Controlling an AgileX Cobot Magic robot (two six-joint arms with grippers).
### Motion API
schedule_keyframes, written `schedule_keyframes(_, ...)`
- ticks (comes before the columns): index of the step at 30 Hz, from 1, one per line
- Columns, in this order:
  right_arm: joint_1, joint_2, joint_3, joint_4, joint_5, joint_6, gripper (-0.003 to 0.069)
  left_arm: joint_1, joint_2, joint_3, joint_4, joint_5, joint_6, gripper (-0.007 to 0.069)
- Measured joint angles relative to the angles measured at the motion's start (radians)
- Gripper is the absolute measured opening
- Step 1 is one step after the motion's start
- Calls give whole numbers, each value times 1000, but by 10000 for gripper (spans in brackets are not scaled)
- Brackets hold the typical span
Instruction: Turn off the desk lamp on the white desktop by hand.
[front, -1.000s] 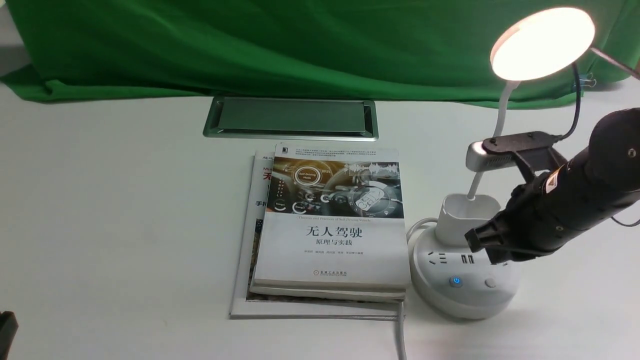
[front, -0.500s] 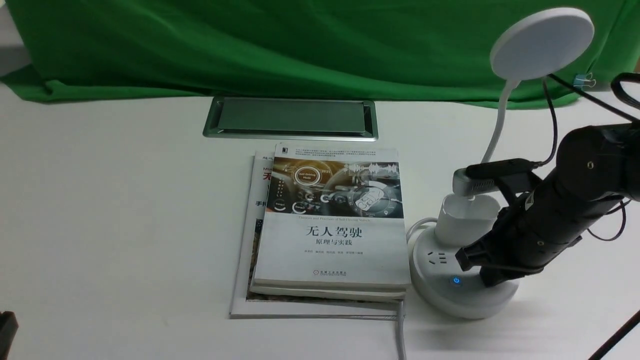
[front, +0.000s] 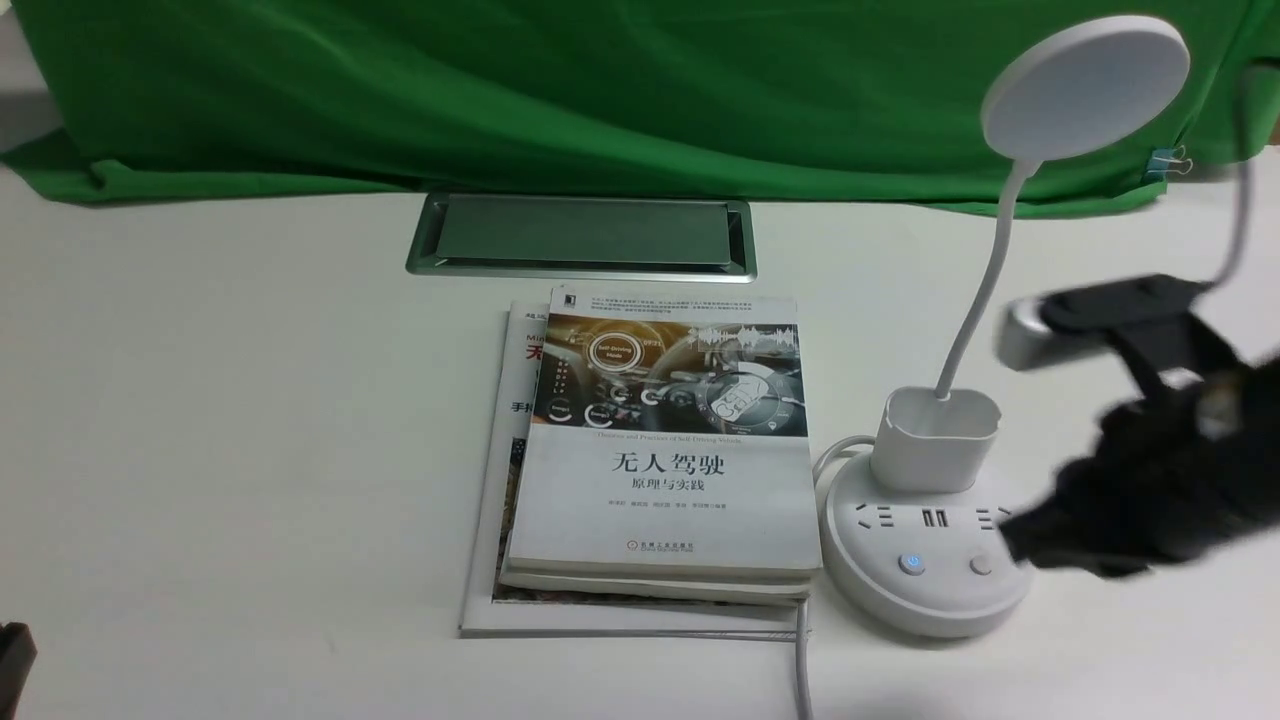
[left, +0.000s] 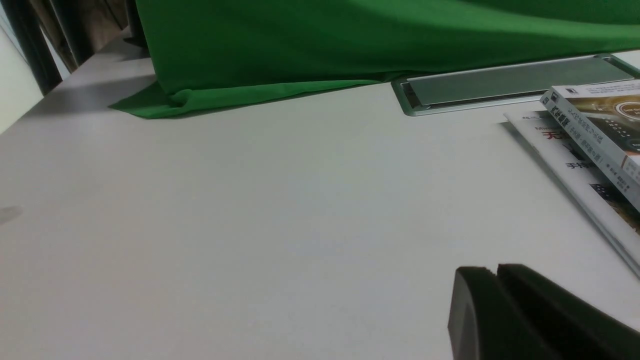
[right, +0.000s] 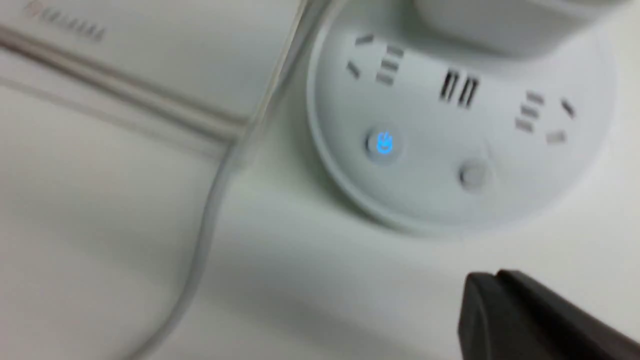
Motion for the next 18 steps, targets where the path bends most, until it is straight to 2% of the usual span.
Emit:
schedule_keyframes(4, 0, -141, 51, 0, 93, 2, 37, 0, 0, 0, 0, 0, 0, 20)
schedule_keyframes(9, 0, -251, 53, 0, 83, 3, 38, 0, 0, 0, 0, 0, 0, 20)
schedule_keyframes(14, 1, -323, 55, -4, 8, 3, 42, 0, 0, 0, 0, 0, 0, 20)
schedule_keyframes(18, -28, -442, 149, -24, -168, -58, 43, 0, 0, 0, 0, 0, -1, 20)
